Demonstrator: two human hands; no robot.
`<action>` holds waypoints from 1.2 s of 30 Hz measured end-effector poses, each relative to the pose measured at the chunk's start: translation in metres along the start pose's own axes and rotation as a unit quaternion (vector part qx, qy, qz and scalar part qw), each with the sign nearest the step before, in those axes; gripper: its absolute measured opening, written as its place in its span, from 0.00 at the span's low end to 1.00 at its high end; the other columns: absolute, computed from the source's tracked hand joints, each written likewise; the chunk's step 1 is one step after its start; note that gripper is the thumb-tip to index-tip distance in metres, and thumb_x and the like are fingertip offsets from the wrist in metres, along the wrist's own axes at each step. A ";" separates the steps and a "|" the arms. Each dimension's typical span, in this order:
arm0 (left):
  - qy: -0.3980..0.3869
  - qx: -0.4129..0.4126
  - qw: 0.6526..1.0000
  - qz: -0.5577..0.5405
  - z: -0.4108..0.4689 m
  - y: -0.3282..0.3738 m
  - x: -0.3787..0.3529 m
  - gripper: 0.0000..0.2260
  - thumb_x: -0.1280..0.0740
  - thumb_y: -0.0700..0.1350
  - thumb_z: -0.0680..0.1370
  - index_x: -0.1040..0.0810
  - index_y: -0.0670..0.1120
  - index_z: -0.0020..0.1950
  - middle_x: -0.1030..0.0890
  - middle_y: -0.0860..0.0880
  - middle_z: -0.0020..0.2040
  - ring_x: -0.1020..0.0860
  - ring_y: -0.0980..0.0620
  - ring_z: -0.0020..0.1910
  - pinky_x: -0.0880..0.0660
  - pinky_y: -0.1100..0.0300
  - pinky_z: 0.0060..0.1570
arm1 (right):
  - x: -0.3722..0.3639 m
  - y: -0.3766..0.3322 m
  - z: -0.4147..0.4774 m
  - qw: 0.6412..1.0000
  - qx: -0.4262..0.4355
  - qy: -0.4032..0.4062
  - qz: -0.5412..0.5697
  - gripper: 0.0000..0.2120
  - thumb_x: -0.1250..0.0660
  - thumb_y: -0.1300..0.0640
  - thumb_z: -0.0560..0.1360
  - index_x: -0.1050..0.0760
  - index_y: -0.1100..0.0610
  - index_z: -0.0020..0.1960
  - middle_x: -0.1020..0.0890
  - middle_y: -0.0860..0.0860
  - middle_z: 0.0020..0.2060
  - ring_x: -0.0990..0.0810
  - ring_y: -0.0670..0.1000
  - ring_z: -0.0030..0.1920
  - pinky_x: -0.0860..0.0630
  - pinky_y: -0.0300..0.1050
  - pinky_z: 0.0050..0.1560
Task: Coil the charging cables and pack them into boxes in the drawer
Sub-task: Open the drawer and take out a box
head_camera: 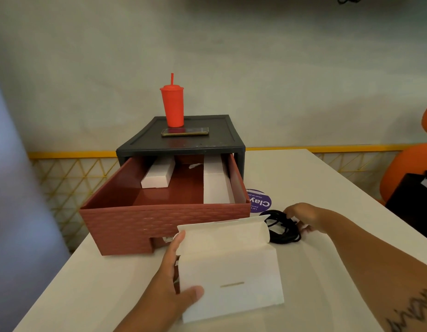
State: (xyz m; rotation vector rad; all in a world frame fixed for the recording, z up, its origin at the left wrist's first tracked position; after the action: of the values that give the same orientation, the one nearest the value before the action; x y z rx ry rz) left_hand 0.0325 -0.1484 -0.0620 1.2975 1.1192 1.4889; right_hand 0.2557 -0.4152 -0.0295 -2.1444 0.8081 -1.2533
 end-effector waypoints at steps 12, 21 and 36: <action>0.004 -0.016 1.000 -0.002 -0.001 0.003 -0.002 0.41 0.26 0.40 0.65 0.45 0.70 0.64 0.20 0.57 0.55 0.21 0.59 0.55 0.26 0.69 0.48 | 0.010 0.000 0.009 0.987 0.034 -0.092 -0.126 0.06 0.39 0.59 0.78 0.23 0.57 0.51 0.24 0.54 0.48 0.28 0.51 0.47 0.27 0.43 0.55; 0.001 -0.021 1.000 -0.017 -0.002 0.003 -0.003 0.41 0.28 0.41 0.63 0.44 0.69 0.65 0.21 0.56 0.57 0.21 0.58 0.55 0.26 0.67 0.49 | 0.008 -0.005 -0.001 0.941 0.016 -0.082 -0.328 0.17 0.42 0.48 0.79 0.33 0.52 0.66 0.28 0.51 0.56 0.27 0.48 0.47 0.28 0.36 0.41; 0.000 -0.017 0.999 -0.033 -0.001 0.000 -0.002 0.42 0.25 0.47 0.59 0.43 0.71 0.64 0.22 0.56 0.59 0.22 0.56 0.57 0.25 0.62 0.52 | 0.005 0.003 0.003 0.966 0.028 -0.034 -0.254 0.09 0.37 0.52 0.77 0.29 0.58 0.50 0.29 0.52 0.41 0.27 0.52 0.42 0.22 0.40 0.42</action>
State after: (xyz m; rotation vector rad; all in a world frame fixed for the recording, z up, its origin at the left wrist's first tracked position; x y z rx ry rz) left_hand 0.0319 -0.1509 -0.0622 1.2268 1.1218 1.4520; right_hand 0.2603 -0.4205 -0.0299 -2.4175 0.1867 -1.4086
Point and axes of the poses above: each hand's wrist, its own z-axis towards the middle knuckle, its own x-axis out of the back of the hand, y = z × x, the point moved 3 cm from there along z, towards the middle knuckle
